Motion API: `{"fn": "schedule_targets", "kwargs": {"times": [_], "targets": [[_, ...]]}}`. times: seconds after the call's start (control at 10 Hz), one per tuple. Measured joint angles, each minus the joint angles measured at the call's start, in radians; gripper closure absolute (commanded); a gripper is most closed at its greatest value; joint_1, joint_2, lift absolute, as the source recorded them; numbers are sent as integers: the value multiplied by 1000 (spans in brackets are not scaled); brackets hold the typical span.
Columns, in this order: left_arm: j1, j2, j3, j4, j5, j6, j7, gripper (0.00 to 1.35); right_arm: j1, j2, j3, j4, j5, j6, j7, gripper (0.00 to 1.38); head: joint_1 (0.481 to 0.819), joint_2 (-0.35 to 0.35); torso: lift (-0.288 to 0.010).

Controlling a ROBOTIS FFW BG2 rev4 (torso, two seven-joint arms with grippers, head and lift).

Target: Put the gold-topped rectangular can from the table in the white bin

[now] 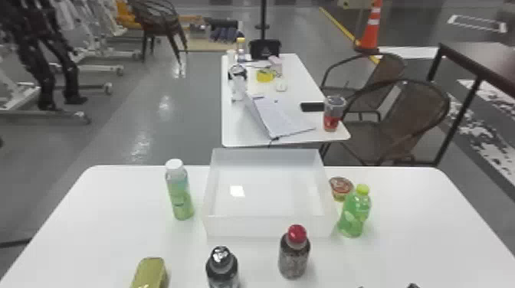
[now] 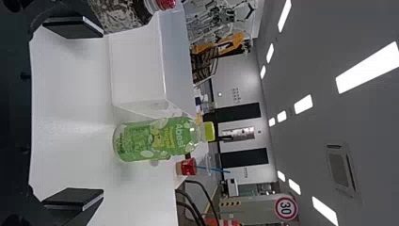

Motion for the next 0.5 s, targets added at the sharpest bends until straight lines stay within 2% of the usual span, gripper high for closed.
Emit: {"fn": "schedule_targets", "kwargs": {"times": [0.4, 0.5], "targets": [[-56, -32, 60, 35, -89, 26, -6, 117, -3, 0, 2, 3, 0, 0, 0, 104, 549, 0, -100], [-73, -32, 63, 48, -97, 28, -6, 117, -3, 0, 2, 4, 0, 0, 0, 104, 549, 0, -100]]}}
